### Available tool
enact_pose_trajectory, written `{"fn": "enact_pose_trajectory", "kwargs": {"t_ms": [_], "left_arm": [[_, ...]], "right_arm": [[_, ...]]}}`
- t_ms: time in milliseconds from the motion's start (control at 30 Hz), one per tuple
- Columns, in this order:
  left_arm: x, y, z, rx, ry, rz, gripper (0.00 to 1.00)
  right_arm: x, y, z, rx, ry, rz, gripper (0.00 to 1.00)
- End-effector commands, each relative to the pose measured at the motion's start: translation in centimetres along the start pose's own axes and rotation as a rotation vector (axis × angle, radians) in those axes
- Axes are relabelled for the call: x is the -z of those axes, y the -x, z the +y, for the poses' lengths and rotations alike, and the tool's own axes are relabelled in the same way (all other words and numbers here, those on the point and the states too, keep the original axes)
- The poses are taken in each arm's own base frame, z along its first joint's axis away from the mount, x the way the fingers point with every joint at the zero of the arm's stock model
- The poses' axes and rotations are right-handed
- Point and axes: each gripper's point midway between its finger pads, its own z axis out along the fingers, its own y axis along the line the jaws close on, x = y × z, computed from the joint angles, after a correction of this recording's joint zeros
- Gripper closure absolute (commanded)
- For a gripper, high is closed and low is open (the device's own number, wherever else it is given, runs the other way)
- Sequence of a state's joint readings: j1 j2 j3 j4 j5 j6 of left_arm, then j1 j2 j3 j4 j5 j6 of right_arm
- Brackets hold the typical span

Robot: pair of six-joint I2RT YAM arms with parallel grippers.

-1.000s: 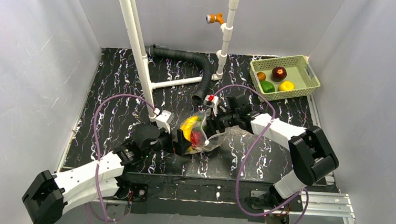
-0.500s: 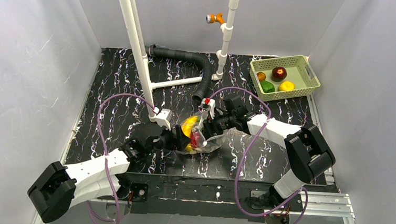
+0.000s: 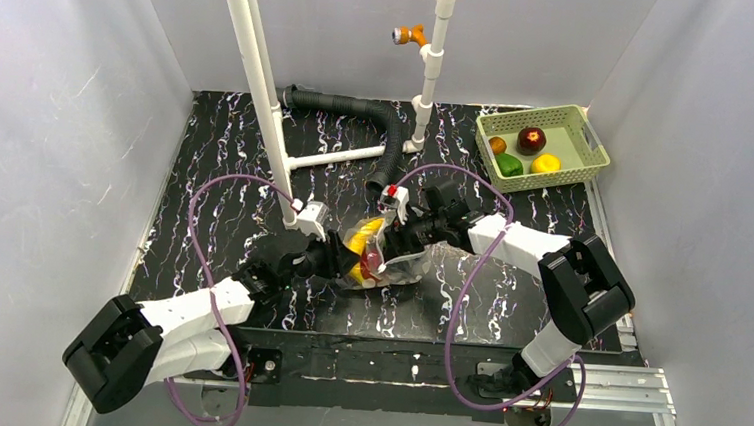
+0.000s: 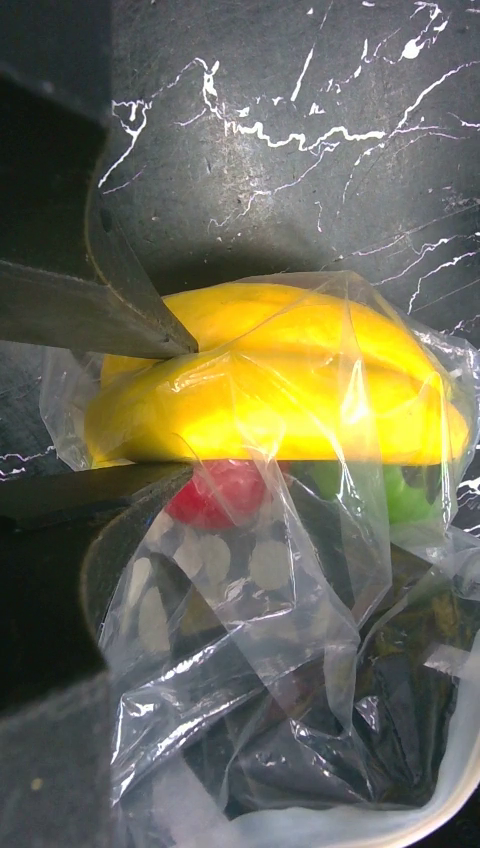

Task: Open the zip-top bag and remove the fake food
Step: Pick up the fake fruit from the zipper food storage bag.

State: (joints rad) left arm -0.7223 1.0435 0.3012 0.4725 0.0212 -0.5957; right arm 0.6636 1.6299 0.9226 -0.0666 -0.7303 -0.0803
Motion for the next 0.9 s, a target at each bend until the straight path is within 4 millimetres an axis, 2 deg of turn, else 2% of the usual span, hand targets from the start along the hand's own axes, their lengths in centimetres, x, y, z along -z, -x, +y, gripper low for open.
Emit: {"fn": "enact_pose_trajectory", "kwargs": {"t_ms": [0,300,333,433,867], "left_arm": [[0.1,-2.3,0.2,-0.001,-0.032,0.08,0.76],[-0.2,-2.8,-0.3,0.019,-0.071,0.107,0.81],[-0.1,-2.8,-0.2,0.024,-0.071,0.105,0.85],[0.2,-2.9,0.3,0.034,-0.059,0.099,0.88],[0.6,-4.4,2.1,0.059,-0.026,0.13,0.93]], "right_arm": [[-0.6,1.0,0.4,0.015,0.013,0.0,0.24],[-1.1,0.8,-0.3,0.017,-0.042,0.027,0.19],[-0.8,1.0,-1.7,0.021,-0.128,0.033,0.16],[-0.6,1.1,-2.5,0.023,-0.18,0.034,0.13],[-0.5,2.4,-3.1,-0.07,-0.231,0.015,0.13]]}}
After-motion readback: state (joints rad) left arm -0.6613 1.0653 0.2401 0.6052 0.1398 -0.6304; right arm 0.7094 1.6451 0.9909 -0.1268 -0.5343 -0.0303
